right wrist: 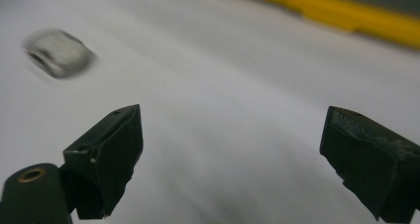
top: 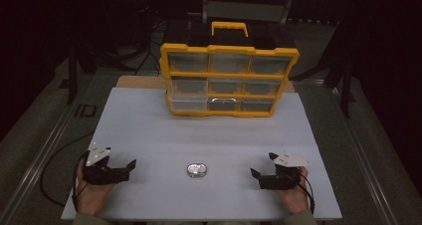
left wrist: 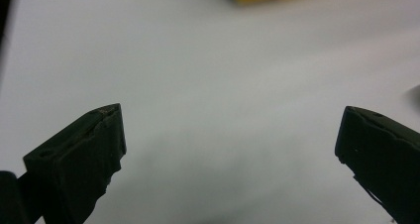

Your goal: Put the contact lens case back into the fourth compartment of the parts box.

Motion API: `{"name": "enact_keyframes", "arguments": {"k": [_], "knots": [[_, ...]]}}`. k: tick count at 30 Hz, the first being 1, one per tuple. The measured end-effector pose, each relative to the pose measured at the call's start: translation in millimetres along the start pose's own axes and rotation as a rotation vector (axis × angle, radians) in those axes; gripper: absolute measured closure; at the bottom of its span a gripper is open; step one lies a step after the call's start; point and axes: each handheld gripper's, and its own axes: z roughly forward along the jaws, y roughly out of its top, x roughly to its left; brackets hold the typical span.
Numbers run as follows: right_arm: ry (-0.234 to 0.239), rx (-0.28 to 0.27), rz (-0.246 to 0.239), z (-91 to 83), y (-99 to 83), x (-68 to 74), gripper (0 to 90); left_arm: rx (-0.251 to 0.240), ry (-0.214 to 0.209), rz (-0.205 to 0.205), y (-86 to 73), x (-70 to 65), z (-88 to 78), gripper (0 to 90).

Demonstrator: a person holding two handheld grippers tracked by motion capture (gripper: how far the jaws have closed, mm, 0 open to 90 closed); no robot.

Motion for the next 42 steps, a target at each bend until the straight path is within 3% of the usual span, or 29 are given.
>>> {"name": "enact_keyframes", "arguments": {"k": [1,2,3,5,8,14,23,27,42], "knots": [[0.0,0.0,0.0,0.0,0.0,0.0,9.3,0.0,0.0,0.0,0.0,0.0,0.0,0.0],[0.0,-0.068,-0.004,-19.6,-2.3,-0.6,9.1,-0.067,-0.004,0.025,2.7,0.8,-15.5,0.0],[0.003,-0.088,0.009,-24.2,-3.9,-1.1,9.1,-0.088,-0.015,0.025,2.8,1.1,-19.2,0.0],[0.008,-0.113,0.02,-30.9,-6.1,-2.9,9.1,-0.095,-0.012,0.036,3.3,1.3,-22.8,0.0],[0.03,-0.134,0.026,-36.2,-7.1,-4.7,9.1,-0.108,-0.023,0.051,3.1,0.7,-24.6,0.0],[0.026,-0.136,0.009,-38.5,-5.7,-1.9,9.0,-0.143,-0.053,0.06,5.0,-1.3,-28.0,0.0],[0.029,-0.147,-0.008,-41.4,-2.5,0.8,8.8,-0.138,-0.065,0.083,10.3,-4.0,-29.1,0.0],[0.032,-0.148,-0.007,-41.7,-2.2,0.8,8.8,-0.13,-0.095,0.099,16.0,-4.0,-31.8,0.0],[0.042,-0.141,-0.015,-41.0,-1.4,2.4,8.8,-0.053,-0.169,0.261,39.5,-22.3,-23.9,0.0]]}}
